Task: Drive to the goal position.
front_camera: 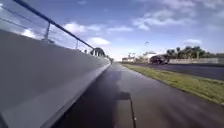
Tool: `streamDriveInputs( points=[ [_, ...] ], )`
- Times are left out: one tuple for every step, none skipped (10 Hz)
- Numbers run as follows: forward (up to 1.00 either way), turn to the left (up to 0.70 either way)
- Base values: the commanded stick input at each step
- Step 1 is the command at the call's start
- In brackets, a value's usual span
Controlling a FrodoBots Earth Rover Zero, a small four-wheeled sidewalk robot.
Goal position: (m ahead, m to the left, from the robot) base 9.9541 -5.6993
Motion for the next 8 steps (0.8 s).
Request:
streamDriveInputs(
  points=[
    [1.00,0.00],
    [1.00,-0.13],
    [1.00,-0.25],
    [1.00,-0.06],
    [1.00,0.00],
    [1.00,0.00],
    [1.00,0.00],
    [1.00,0.00]
  ],
)
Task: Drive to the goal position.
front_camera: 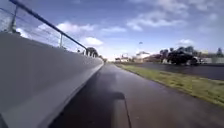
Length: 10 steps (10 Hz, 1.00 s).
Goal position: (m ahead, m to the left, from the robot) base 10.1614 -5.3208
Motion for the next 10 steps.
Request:
streamDriveInputs(
  points=[
    [1.00,0.00],
    [1.00,0.00],
    [1.00,0.00],
    [1.00,0.00],
    [1.00,0.00],
    [1.00,0.00],
    [1.00,0.00],
    [1.00,0.00],
    [1.00,0.00],
    [1.00,0.02]
  ],
)
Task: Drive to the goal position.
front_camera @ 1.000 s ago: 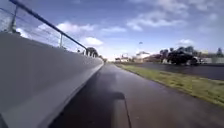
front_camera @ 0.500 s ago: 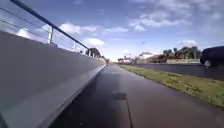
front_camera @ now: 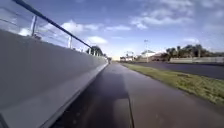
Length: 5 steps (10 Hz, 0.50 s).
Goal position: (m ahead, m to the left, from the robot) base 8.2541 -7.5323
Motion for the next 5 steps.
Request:
streamDriveInputs(
  points=[
    [1.00,0.02],
    [1.00,0.02],
    [1.00,0.01],
    [1.00,-0.02],
    [1.00,-0.07]
  ],
)
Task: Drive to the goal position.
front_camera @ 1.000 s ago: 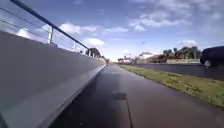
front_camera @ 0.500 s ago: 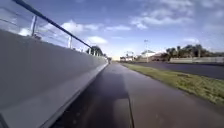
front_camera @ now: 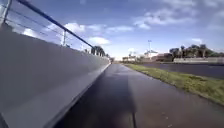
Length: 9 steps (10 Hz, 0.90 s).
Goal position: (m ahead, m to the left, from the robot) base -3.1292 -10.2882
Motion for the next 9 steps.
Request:
streamDriveInputs(
  points=[
    [1.00,-0.14],
    [1.00,-0.40],
    [1.00,-0.40],
    [1.00,-0.40],
    [1.00,-0.22],
    [1.00,0.00],
    [1.00,-0.09],
    [1.00,-0.31],
    [1.00,-0.17]
  ],
)
